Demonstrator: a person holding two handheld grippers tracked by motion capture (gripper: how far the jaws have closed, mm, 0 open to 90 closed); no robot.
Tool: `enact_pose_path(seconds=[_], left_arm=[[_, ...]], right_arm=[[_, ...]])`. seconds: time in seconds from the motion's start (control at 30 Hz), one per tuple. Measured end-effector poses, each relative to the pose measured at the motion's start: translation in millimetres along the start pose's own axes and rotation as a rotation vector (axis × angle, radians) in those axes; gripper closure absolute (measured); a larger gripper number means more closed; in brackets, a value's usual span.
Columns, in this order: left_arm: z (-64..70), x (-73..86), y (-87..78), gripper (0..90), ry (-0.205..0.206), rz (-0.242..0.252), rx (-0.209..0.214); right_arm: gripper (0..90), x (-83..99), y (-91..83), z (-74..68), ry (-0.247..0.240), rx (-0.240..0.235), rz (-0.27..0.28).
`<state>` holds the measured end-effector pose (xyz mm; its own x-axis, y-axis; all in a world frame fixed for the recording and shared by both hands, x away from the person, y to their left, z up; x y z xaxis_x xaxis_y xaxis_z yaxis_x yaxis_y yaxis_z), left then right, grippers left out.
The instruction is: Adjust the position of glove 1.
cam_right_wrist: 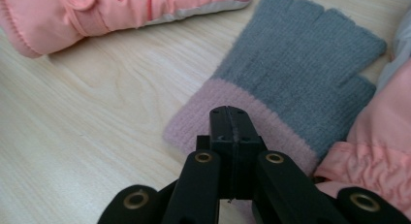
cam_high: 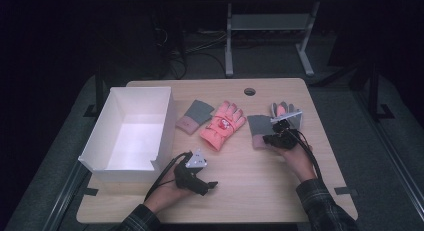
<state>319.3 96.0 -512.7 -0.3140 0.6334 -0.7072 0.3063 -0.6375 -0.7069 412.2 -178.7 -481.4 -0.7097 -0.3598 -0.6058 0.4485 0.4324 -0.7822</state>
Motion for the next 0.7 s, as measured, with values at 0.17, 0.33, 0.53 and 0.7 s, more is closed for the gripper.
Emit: enact_pose_path(seconds=[0.17, 0.33, 0.53, 0.7], left_arm=[[-0.1, 0.1, -0.1, 11.3, 0.001, -0.002, 0.000], [0.0, -0.1, 0.1, 11.3, 0.000, 0.001, 0.001], [0.0, -0.1, 0.2, 11.3, 0.000, 0.002, 0.001], [0.0, -0.1, 0.2, 11.3, 0.000, 0.002, 0.001]], right_arm=[[90.0, 3.0, 6.0, -0.5, -0.021, 0.017, -0.034], [90.0, 2.6, 8.0, -4.0, -0.032, 0.004, -0.033], [90.0, -2.6, 15.9, -16.7, -0.058, -0.037, -0.030], [90.0, -9.7, 22.8, -27.8, -0.072, -0.066, -0.033]])
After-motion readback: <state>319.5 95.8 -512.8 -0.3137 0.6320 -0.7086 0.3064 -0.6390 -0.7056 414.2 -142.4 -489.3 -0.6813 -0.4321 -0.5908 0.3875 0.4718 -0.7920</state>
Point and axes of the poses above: each handheld gripper's, and its own axes: y roughly forward along the jaws, x roughly out of its underside, z roughly to its right, the point moved 5 cm from there along y, roughly forward along the jaws, and after that the axes turned 1 degree about -z, right-handed, at the moved point
